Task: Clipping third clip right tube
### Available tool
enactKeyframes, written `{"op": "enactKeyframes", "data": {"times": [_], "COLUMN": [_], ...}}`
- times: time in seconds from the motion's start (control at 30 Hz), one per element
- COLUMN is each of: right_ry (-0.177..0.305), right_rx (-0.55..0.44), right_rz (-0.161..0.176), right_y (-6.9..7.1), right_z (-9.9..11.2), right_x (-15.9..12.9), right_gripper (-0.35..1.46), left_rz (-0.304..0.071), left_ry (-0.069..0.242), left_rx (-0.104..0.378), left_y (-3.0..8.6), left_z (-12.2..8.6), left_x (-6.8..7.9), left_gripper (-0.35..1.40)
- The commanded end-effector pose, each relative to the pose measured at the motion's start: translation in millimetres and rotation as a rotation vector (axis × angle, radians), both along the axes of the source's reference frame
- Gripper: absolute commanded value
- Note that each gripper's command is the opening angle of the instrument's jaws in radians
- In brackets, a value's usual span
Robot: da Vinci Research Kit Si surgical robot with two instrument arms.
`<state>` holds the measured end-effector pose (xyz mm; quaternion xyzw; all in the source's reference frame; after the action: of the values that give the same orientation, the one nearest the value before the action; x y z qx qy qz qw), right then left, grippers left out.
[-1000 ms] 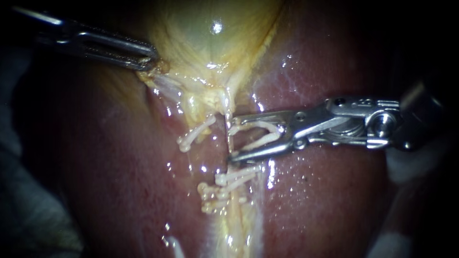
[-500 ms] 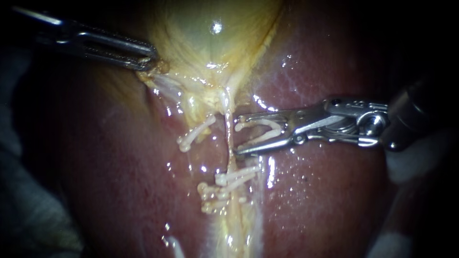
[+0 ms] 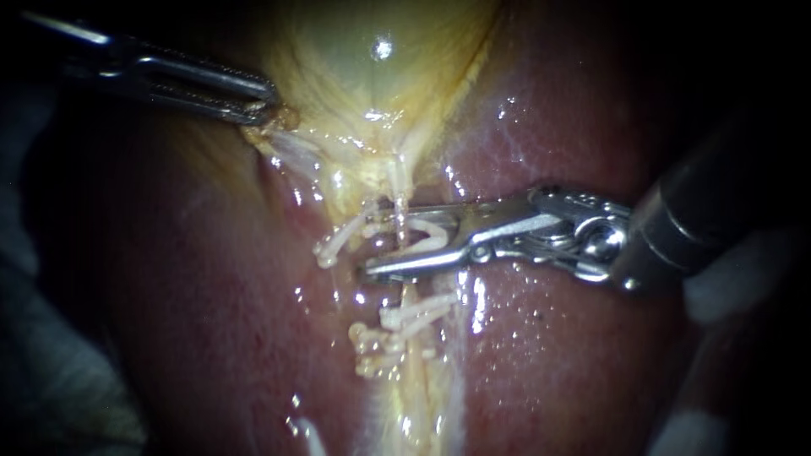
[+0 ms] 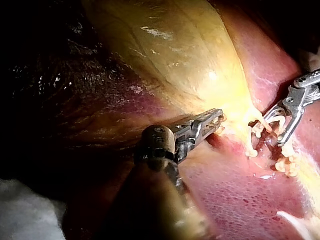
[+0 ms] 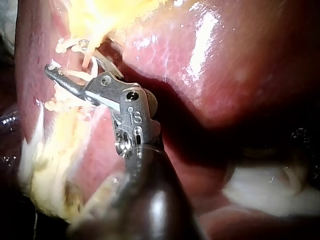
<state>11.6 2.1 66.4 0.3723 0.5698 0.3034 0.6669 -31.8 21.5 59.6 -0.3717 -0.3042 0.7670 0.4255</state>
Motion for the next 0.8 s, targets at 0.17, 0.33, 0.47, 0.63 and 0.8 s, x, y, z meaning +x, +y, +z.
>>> {"op": "enactKeyframes", "data": {"times": [0.17,0.33,0.47,0.63,0.8], "right_ry": [0.062,0.08,0.074,0.068,0.06], "right_rx": [0.034,0.061,0.097,0.144,0.202], "right_rz": [0.009,0.018,0.02,0.019,0.019], "right_y": [1.3,1.9,2.0,1.9,1.8], "right_z": [-2.3,-3.4,-3.3,-3.4,-3.5], "right_x": [-0.1,-0.1,-0.2,-0.6,-0.9], "right_gripper": [0.48,0.44,0.32,-0.02,-0.34], "left_rz": [-0.002,-0.002,-0.002,-0.002,-0.002], "left_ry": [0.001,0.001,0.001,0.001,0.001], "left_rx": [0.0,0.0,0.0,0.0,0.0], "left_y": [0.0,0.0,0.0,0.0,0.0], "left_z": [0.0,0.0,0.0,0.0,0.0], "left_x": [0.0,0.0,0.0,0.0,0.0], "left_gripper": [-0.35,-0.35,-0.35,-0.35,-0.35]}}
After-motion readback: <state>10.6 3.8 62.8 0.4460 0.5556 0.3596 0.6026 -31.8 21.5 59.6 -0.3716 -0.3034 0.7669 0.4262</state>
